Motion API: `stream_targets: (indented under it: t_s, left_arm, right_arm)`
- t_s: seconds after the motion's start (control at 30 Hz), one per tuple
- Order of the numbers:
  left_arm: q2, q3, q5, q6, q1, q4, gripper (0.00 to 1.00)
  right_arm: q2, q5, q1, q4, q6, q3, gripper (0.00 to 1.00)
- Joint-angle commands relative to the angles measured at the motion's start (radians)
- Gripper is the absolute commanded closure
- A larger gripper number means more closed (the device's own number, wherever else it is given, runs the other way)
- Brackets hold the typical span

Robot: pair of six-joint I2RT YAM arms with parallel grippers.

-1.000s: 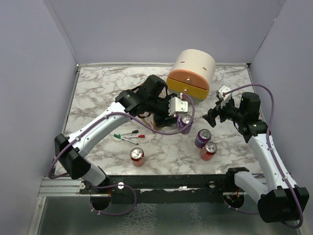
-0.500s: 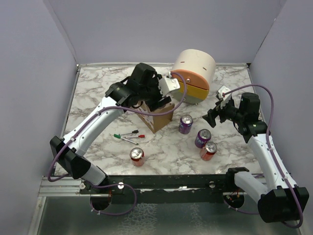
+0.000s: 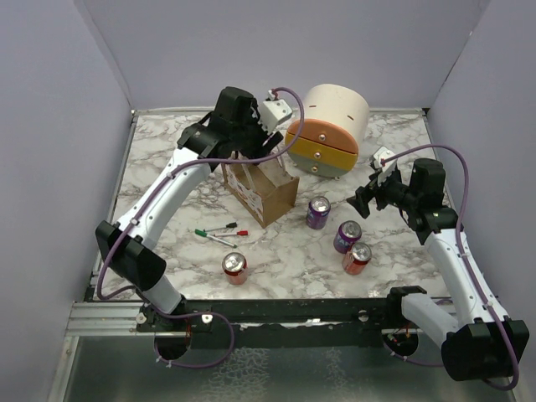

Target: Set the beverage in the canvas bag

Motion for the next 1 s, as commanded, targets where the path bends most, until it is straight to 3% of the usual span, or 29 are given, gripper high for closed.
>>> stream_targets:
  t_s: [0.0,0.33,0.63,0.97]
  left_arm:
    - [0.022,0.082,-0.035,-0.042,0.041,0.058,1.0]
    - [0.109,0.116,0.12,-0.149,0.144,0.02,1.0]
    - [0.212,0.144,0.262,-0.144,0.173,-0.025,1.0]
    - [0.228,0.056,0.259,-0.128,0.179,0.067,1.0]
  right_arm:
    - [-0.002,0.01,-0.005,0.017,-0.014,-0.008,0.0]
    - [-0.006,0.002,-0.005,0.015,-0.015,-0.01,0.0]
    - [0.008,-0.018,-0.005,0.013,-0.012,-0.008,0.0]
    - [0.033,-0.032,-0.006,0.007,-0.01,-0.002,0.0]
